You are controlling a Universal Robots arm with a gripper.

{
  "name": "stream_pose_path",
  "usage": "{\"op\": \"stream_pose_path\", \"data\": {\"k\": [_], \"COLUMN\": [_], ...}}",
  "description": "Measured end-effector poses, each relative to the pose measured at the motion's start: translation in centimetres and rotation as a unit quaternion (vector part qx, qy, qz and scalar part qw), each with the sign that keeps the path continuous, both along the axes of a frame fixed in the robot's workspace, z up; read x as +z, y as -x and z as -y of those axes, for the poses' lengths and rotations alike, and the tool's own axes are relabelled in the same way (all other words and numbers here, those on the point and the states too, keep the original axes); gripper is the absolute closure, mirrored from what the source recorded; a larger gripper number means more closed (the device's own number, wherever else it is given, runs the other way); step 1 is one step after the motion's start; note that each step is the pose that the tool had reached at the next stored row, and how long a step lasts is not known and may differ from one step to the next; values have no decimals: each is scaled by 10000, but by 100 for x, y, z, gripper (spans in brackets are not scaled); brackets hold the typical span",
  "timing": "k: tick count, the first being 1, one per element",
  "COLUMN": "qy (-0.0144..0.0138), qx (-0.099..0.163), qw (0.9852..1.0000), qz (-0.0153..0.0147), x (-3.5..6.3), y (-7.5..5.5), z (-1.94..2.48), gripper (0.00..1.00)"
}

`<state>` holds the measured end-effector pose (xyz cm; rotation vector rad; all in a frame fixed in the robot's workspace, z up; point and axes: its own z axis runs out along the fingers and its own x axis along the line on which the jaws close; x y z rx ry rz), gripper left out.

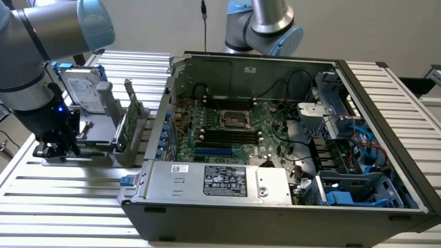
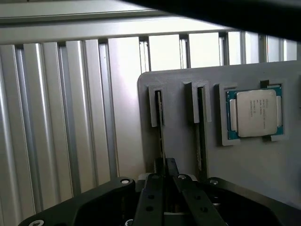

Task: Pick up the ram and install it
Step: 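Pick up the ram and move it above insertion slot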

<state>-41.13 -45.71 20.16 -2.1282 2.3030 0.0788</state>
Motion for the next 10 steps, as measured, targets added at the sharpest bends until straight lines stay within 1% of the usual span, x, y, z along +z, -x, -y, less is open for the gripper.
{"op": "stream_pose_path", "data": {"k": [3, 10], "qy": [0, 0], "qx": [0, 0], "qw": [10000, 10000], "qz": [0, 1], "x": [29, 136], "y": [0, 0], "z": [0, 0], "gripper": [87, 87]}}
